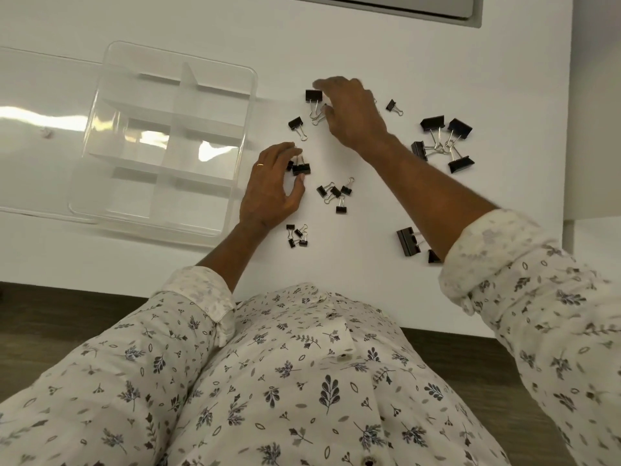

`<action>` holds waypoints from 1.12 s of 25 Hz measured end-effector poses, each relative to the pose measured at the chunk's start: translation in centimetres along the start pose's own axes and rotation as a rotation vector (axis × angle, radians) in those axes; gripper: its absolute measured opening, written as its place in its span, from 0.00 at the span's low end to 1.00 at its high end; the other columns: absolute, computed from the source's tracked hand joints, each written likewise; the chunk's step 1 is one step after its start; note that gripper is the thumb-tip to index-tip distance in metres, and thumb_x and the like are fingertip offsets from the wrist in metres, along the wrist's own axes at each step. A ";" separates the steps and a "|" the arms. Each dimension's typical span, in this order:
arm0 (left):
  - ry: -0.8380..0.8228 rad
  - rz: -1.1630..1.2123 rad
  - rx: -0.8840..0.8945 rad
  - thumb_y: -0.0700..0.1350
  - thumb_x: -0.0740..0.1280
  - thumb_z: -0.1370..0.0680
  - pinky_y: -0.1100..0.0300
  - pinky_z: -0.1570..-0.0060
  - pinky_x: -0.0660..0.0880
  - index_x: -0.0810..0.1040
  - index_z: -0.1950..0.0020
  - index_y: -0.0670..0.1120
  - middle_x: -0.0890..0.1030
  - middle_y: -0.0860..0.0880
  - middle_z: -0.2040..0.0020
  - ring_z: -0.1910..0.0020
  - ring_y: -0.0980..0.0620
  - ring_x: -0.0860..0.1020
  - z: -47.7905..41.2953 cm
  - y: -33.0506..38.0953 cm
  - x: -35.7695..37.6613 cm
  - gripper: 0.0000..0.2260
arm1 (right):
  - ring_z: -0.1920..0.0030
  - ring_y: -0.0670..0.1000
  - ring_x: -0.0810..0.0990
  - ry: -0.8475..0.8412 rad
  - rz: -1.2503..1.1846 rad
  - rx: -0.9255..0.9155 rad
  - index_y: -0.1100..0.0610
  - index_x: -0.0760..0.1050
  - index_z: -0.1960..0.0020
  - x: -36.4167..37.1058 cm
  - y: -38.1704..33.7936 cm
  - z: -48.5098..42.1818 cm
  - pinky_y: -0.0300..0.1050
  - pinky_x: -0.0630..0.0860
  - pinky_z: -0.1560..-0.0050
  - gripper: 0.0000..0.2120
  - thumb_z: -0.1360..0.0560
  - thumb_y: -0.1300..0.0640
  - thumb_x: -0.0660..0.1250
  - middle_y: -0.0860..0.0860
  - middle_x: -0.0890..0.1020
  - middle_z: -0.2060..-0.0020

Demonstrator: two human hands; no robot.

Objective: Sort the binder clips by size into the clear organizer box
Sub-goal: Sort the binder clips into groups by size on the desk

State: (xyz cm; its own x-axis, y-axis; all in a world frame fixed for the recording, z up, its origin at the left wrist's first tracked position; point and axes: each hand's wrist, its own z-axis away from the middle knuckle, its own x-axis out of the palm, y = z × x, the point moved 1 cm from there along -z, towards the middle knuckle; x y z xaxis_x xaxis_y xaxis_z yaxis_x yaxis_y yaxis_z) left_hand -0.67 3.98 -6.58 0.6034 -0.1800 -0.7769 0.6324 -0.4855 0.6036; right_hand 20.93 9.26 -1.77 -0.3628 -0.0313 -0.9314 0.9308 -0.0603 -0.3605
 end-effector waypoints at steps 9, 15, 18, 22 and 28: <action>0.028 0.173 -0.199 0.58 0.75 0.24 0.51 0.29 0.72 0.65 0.22 0.44 0.73 0.48 0.30 0.30 0.52 0.72 -0.2 -0.1 0.3 0.36 | 0.43 0.58 0.78 -0.046 0.078 0.084 0.53 0.77 0.40 0.4 0.0 -3.5 0.54 0.71 0.42 0.12 0.22 0.63 0.64 0.54 0.78 0.42; 0.036 -0.047 -0.044 0.57 0.71 0.21 0.55 0.34 0.70 0.79 0.33 0.51 0.76 0.50 0.33 0.33 0.50 0.73 -0.5 -0.2 0.1 0.19 | 0.49 0.52 0.80 0.026 -0.099 0.071 0.57 0.76 0.44 -0.2 0.0 -3.3 0.48 0.77 0.47 0.11 0.24 0.65 0.64 0.53 0.77 0.45; -0.006 -0.088 0.016 0.55 0.68 0.20 0.54 0.35 0.70 0.80 0.37 0.50 0.77 0.51 0.33 0.33 0.49 0.73 -0.1 -0.3 0.4 0.15 | 0.54 0.44 0.77 0.148 -0.326 0.134 0.57 0.78 0.45 -0.6 -0.1 -2.2 0.38 0.78 0.51 0.11 0.26 0.65 0.65 0.50 0.75 0.50; -0.010 0.013 0.064 0.49 0.70 0.21 0.54 0.33 0.72 0.79 0.40 0.45 0.78 0.48 0.34 0.32 0.48 0.74 -0.2 0.1 0.1 0.13 | 0.56 0.45 0.79 0.187 -0.675 0.303 0.58 0.79 0.47 0.0 0.0 2.7 0.46 0.82 0.48 0.10 0.27 0.63 0.72 0.49 0.78 0.56; -0.068 0.087 0.009 0.48 0.70 0.23 0.56 0.31 0.72 0.72 0.30 0.44 0.74 0.47 0.30 0.29 0.50 0.72 0.1 0.6 -0.6 0.23 | 0.58 0.48 0.83 0.128 -0.735 0.539 0.54 0.78 0.50 3.1 -1.4 8.7 0.51 0.83 0.50 0.10 0.28 0.56 0.76 0.46 0.81 0.60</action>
State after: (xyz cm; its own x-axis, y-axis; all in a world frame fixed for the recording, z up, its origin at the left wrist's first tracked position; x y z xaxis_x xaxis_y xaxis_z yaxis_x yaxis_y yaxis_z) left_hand -0.69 3.70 -5.82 0.6213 -0.2793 -0.7321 0.5743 -0.4733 0.6679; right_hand 18.11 0.61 -3.67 -0.8170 0.3081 -0.4874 0.3093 -0.4791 -0.8214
